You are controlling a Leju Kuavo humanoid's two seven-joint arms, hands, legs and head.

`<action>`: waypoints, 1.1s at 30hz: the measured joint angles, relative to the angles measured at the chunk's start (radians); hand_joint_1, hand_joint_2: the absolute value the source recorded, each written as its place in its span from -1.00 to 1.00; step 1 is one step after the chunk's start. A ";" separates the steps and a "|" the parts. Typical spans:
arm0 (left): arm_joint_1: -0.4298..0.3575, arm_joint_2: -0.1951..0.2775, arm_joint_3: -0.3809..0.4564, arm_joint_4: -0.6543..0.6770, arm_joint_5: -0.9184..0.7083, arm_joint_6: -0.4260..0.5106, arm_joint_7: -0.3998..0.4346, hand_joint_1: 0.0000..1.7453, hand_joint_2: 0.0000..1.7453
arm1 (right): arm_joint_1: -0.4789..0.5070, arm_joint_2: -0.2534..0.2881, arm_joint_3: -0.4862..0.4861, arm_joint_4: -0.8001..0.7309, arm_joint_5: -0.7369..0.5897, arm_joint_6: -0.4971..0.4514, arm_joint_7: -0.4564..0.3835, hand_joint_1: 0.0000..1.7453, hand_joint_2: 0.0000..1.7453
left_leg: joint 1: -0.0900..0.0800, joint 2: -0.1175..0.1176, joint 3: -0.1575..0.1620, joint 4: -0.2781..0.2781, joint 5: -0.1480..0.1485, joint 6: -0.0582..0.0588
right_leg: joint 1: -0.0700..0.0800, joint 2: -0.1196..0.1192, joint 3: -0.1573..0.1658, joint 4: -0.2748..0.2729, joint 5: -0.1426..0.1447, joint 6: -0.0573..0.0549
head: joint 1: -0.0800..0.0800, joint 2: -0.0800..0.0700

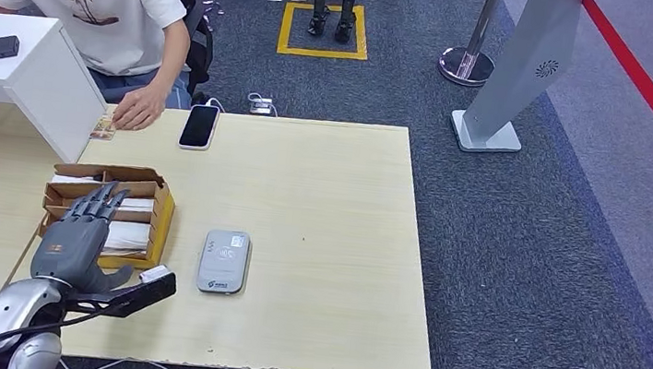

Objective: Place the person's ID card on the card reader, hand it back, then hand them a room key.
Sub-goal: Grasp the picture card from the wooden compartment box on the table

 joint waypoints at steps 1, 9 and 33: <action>0.000 0.007 0.000 0.001 0.012 -0.004 -0.001 -1.00 1.00 | 0.000 0.000 0.000 0.000 -0.001 0.000 0.000 -1.00 -1.00 | 0.000 0.000 0.000 0.000 0.000 0.000 | 0.000 0.000 0.000 0.000 0.000 0.000 | 0.000 0.000; 0.018 0.061 0.000 0.002 0.064 -0.016 -0.002 -1.00 1.00 | 0.000 0.000 0.000 0.000 -0.005 0.003 -0.003 -1.00 -1.00 | 0.000 0.000 0.000 0.000 0.000 0.000 | 0.000 0.000 0.000 0.000 0.000 0.000 | 0.000 0.000; 0.085 0.109 0.000 -0.017 0.099 -0.016 0.029 -1.00 1.00 | -0.004 0.000 0.000 0.000 0.024 0.003 0.004 -1.00 -1.00 | 0.000 0.000 -0.001 0.000 0.000 0.000 | 0.000 0.000 0.000 0.000 0.000 0.000 | -0.001 0.000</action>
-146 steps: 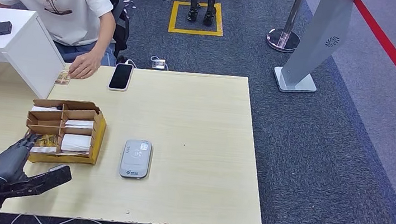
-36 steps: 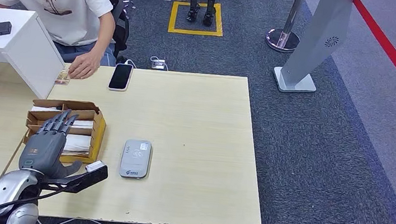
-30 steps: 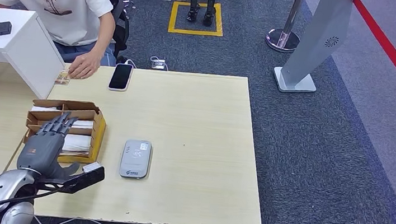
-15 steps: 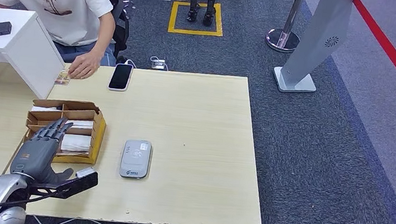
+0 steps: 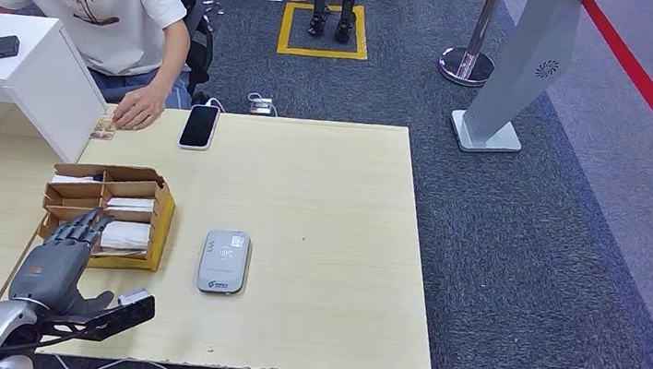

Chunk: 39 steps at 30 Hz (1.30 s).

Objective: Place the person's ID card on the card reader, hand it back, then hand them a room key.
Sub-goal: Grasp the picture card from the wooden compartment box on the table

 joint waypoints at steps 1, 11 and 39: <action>0.000 0.000 0.000 0.000 0.001 0.000 0.000 -1.00 1.00 | -0.001 0.000 0.000 0.000 0.002 0.000 0.001 -1.00 -1.00 | 0.000 0.000 0.000 0.000 0.000 0.000 | 0.000 0.000 0.000 0.000 0.000 0.000 | 0.000 0.000; -0.001 0.000 0.001 0.000 0.005 0.000 0.002 -1.00 1.00 | -0.004 0.000 0.000 0.000 0.012 0.000 0.010 -1.00 -1.00 | 0.000 0.000 0.000 0.000 0.000 0.000 | 0.000 0.000 0.000 0.000 0.000 0.000 | 0.000 0.000; -0.043 -0.028 0.022 0.069 -0.011 0.001 0.014 -1.00 1.00 | -0.020 0.000 0.000 -0.001 0.031 0.006 0.023 -1.00 -1.00 | 0.000 0.000 0.000 0.000 0.000 0.000 | 0.000 0.000 0.000 0.000 0.000 0.000 | 0.000 0.000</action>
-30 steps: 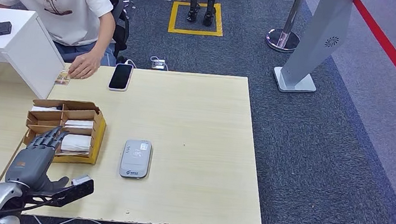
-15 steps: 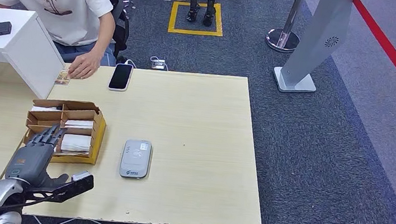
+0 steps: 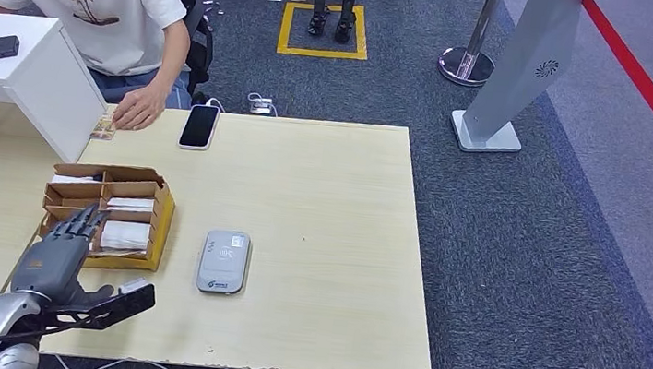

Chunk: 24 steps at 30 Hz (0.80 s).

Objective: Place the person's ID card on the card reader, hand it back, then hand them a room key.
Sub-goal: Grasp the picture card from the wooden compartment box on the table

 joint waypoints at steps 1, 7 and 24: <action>-0.001 -0.001 0.000 0.002 0.000 0.000 0.000 -1.00 1.00 | 0.000 0.000 0.000 0.000 0.000 0.000 0.000 -1.00 -1.00 | 0.000 0.000 0.000 0.000 0.000 0.000 | 0.000 0.000 0.000 0.000 0.000 0.000 | 0.000 0.000; -0.008 -0.002 0.000 0.015 0.000 -0.001 -0.002 -1.00 1.00 | -0.001 0.000 0.000 0.000 0.003 0.001 0.001 -1.00 -1.00 | 0.000 0.000 0.000 0.000 0.000 0.000 | 0.000 0.000 0.000 0.000 0.000 0.000 | 0.000 0.000; -0.026 -0.010 0.000 0.041 0.004 -0.004 -0.004 -1.00 1.00 | -0.001 0.000 0.000 -0.001 0.009 0.004 0.005 -1.00 -1.00 | 0.000 0.000 0.000 0.000 0.000 0.000 | 0.000 0.000 0.000 0.000 0.000 0.000 | 0.000 0.000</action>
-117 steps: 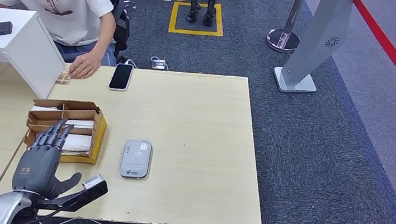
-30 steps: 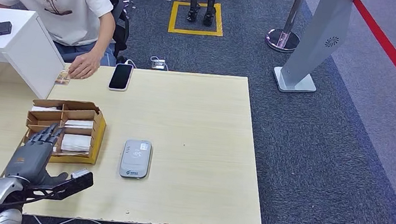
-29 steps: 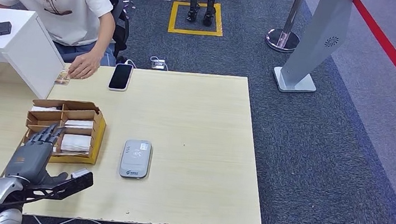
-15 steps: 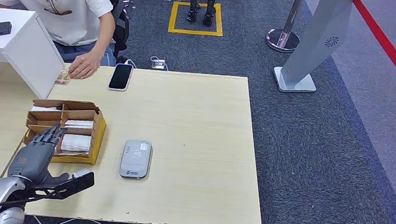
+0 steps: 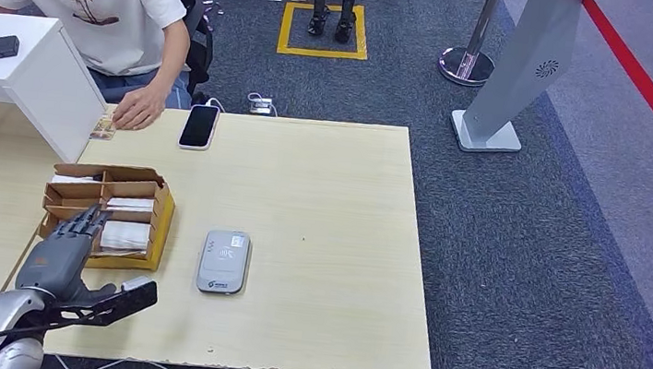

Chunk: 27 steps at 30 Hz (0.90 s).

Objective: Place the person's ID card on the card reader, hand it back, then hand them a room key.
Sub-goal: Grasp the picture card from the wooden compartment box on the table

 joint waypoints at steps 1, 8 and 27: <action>-0.001 0.000 0.000 0.001 0.000 0.000 0.000 -1.00 1.00 | 0.000 0.000 0.000 0.000 0.000 0.000 0.000 -1.00 -1.00 | 0.000 0.000 0.000 0.000 0.000 0.000 | 0.000 0.000 0.000 0.000 0.000 0.000 | 0.000 0.000; -0.004 0.000 0.000 0.004 0.000 0.000 0.000 -1.00 1.00 | 0.001 0.000 0.000 0.000 -0.001 0.000 0.000 -1.00 -1.00 | 0.000 0.000 0.000 0.000 0.000 0.000 | 0.000 0.000 0.000 0.000 0.000 0.000 | 0.000 0.000; -0.008 0.000 0.000 0.017 0.003 0.000 0.000 -1.00 1.00 | 0.002 0.000 0.000 -0.002 0.001 0.002 0.003 -1.00 -1.00 | 0.000 0.000 0.000 0.000 0.000 0.000 | 0.000 0.000 0.000 0.000 0.000 0.000 | 0.000 0.000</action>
